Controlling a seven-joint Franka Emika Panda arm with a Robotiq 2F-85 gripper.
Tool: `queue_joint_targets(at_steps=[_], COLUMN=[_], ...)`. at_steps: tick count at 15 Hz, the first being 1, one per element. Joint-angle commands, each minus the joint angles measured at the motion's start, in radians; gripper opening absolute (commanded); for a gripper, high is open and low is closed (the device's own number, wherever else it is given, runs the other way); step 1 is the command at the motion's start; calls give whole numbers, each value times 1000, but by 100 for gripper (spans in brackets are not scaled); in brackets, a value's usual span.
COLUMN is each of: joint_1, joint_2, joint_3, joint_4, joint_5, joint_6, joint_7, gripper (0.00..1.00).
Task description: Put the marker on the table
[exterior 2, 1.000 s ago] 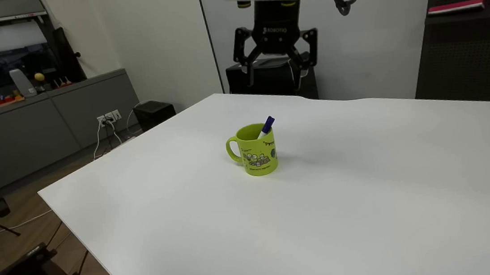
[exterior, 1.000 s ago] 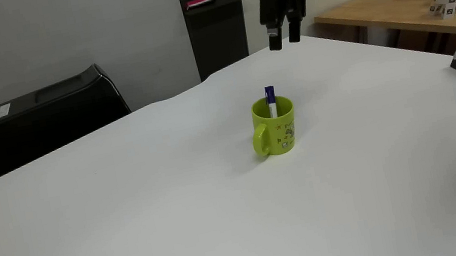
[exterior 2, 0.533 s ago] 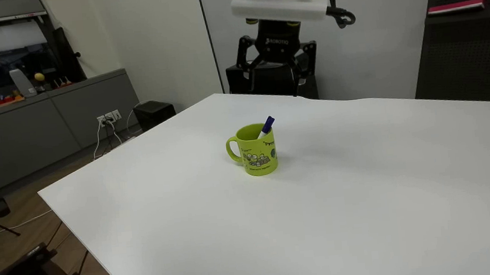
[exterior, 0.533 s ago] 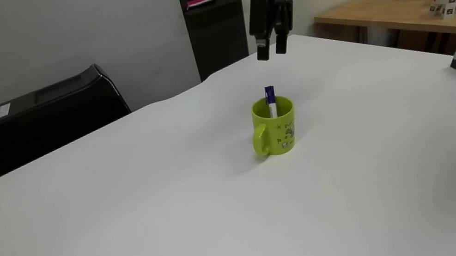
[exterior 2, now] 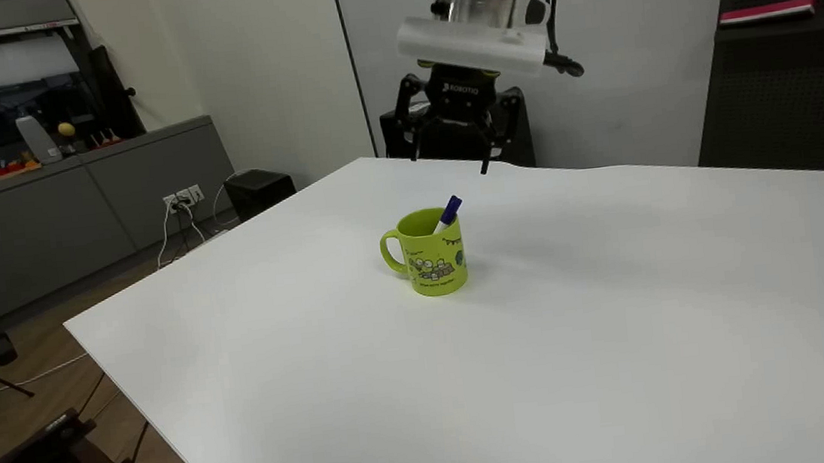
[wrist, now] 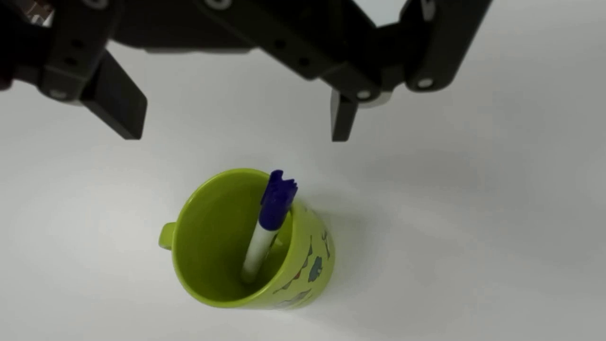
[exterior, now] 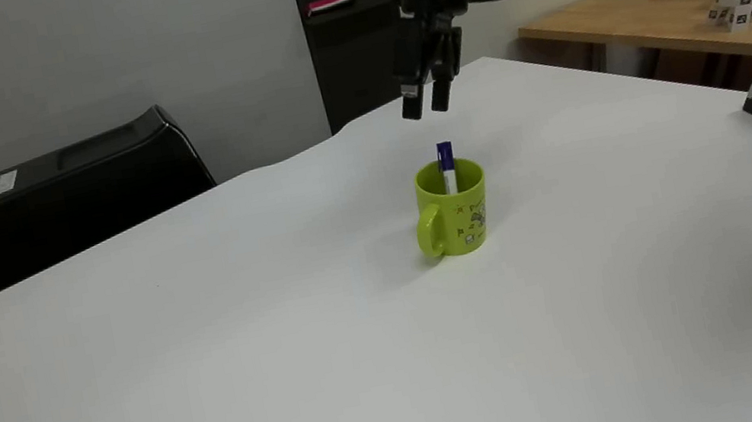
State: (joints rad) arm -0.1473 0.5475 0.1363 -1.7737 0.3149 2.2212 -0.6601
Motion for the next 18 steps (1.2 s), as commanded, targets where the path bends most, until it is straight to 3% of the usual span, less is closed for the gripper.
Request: queue_joint_targets(at_steps=[1, 18], joint_1=[-23, -30], joint_2=[40, 86], joint_3=[10, 2], joint_4=[45, 46], joint_5=[19, 4], joint_6=[-32, -45], joint_7=[-12, 27], gripper=[100, 100])
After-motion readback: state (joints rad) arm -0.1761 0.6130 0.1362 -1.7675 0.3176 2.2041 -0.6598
